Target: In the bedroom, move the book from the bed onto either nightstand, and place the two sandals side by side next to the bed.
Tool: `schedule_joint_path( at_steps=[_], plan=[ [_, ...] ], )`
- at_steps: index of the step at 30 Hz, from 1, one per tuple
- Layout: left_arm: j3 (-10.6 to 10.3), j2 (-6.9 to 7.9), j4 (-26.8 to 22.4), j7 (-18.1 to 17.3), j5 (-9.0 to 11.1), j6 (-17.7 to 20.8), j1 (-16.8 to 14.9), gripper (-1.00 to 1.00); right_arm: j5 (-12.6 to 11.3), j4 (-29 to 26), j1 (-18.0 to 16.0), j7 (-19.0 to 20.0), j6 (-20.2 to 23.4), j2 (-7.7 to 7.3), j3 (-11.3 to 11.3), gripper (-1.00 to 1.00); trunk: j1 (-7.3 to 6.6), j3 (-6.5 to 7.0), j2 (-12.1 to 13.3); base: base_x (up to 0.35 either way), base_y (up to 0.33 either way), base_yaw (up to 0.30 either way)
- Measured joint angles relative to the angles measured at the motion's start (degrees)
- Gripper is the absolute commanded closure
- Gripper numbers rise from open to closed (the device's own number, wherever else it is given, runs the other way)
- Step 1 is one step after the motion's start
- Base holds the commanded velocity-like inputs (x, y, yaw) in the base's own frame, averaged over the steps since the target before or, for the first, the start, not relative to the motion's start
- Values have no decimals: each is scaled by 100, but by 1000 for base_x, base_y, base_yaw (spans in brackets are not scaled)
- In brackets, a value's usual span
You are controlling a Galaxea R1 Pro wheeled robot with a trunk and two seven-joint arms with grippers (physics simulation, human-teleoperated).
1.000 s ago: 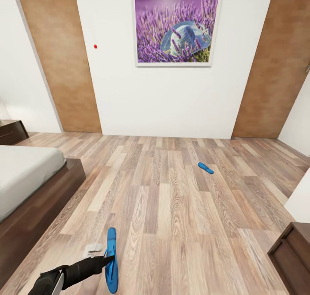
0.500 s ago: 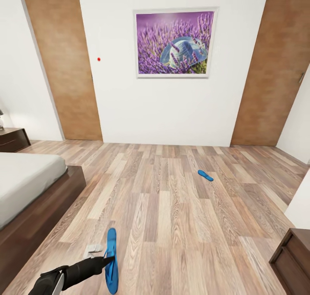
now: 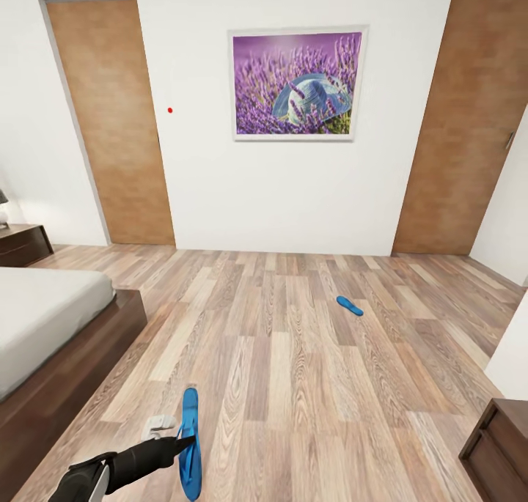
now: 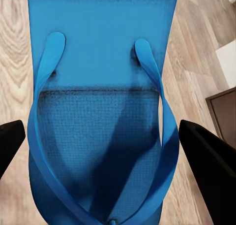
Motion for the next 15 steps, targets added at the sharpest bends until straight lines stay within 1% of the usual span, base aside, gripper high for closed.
schedule_joint_path(
  at_steps=[5,11,12,14,15],
  plan=[
    [0,0,8,0,0,-4,0,100,2,0,0,0,0,0,0,-100,-110,90,201,0,0,0],
    [-15,-6,151,2,-7,-7,0,100,18,6,0,-61,0,4,26,-100,-242,197,441,0,0,0],
    [-23,-30,163,8,-7,-12,0,100,75,19,0,-175,0,12,64,-100,-264,215,481,0,0,0],
    [-54,-97,178,54,-21,-49,0,100,290,81,0,-536,-1,63,149,-100,-307,251,562,0,0,0],
    [-89,-144,184,126,-50,-85,0,100,491,142,1,-847,-2,132,199,-100,-329,269,602,0,0,0]
  ],
)
